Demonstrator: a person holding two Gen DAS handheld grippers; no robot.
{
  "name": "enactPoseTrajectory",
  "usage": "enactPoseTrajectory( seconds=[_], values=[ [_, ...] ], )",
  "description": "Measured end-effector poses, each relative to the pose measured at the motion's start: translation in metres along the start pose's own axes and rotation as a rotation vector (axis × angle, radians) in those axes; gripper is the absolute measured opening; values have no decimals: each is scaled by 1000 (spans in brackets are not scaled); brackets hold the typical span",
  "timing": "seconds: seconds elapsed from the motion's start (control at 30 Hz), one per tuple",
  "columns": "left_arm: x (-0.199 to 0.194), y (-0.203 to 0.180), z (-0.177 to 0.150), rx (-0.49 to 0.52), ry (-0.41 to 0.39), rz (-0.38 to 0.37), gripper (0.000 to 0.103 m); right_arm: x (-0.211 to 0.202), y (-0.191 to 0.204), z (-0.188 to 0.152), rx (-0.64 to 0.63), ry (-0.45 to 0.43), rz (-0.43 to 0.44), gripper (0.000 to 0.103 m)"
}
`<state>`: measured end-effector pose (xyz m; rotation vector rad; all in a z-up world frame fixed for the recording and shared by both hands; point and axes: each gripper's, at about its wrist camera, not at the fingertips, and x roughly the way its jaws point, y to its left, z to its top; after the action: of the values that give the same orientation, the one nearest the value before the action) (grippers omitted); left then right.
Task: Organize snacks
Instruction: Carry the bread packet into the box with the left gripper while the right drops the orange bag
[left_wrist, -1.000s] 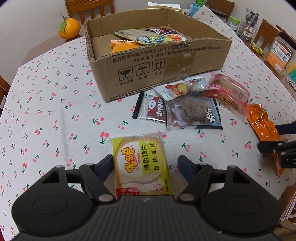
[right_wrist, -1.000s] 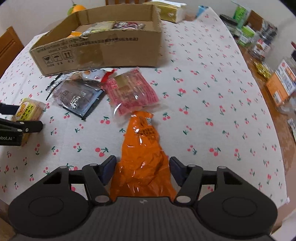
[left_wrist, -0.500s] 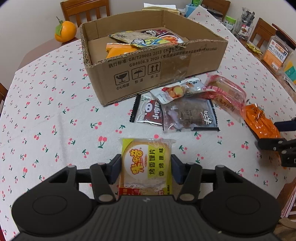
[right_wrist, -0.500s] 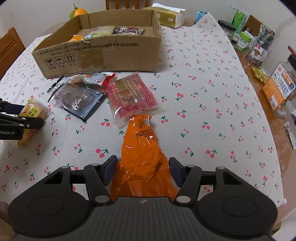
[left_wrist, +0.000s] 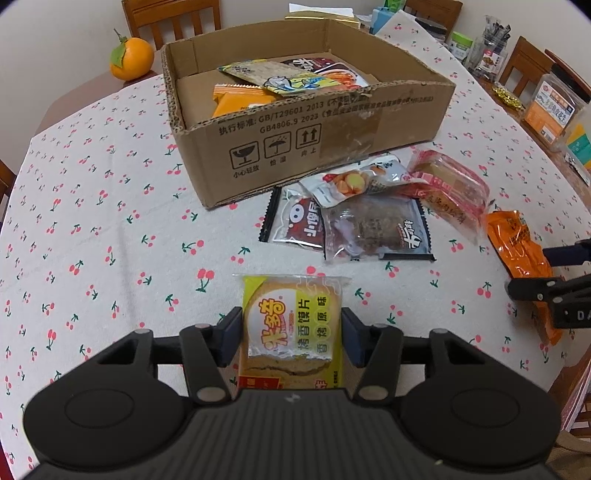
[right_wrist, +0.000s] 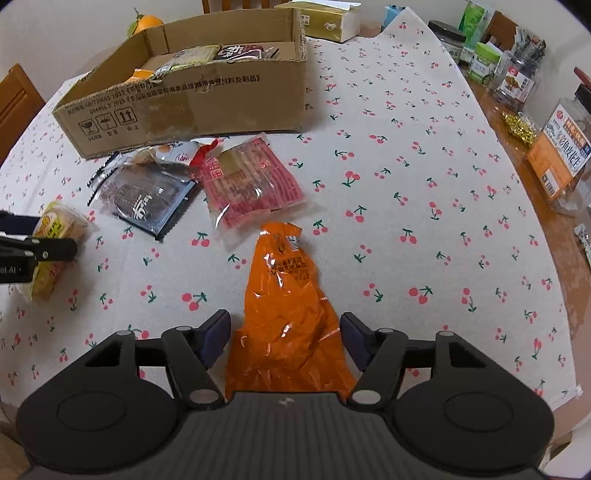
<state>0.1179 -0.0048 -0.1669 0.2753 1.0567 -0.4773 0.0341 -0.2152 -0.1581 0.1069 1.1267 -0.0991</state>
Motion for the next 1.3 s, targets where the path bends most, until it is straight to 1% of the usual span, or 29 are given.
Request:
enactPoseTrajectory(
  seconds=[0.07,0.13,0.27,0.37,0.63,0.77,0.83,1.03,1.23,1.27,1.3],
  values=[
    [1,0,1,3,3,-1,54,2,2,2,-4,-4,-16,71],
    [1,0,1,5,6,-7,54,2,5,3,-29,-9,-32,64],
    [-2,0,3,8,14,-21,54,0,6,3,-54,-6,-22,64],
    [-9,1,5,9,16,-40,54,-7,7,4,-73,-22,-19,63],
    [-38,-3,17,38,-9,-72,54,-39,1,19,-114,-94,-25,63],
    [-50,-5,24,47,-33,-84,53,-54,-4,34,-125,-136,-18,64],
    [-52,-6,27,54,-42,-73,53,-60,-5,43,-136,-163,-15,64],
    [-63,-1,33,30,-64,-75,53,-70,2,72,-189,-227,12,64],
    [-78,5,45,19,-92,-89,53,-76,12,115,-250,-299,52,64],
    [-80,6,48,18,-98,-89,53,-76,16,125,-266,-322,49,48],
    [-82,8,52,18,-104,-88,53,-75,18,133,-281,-326,55,44]
  ],
)
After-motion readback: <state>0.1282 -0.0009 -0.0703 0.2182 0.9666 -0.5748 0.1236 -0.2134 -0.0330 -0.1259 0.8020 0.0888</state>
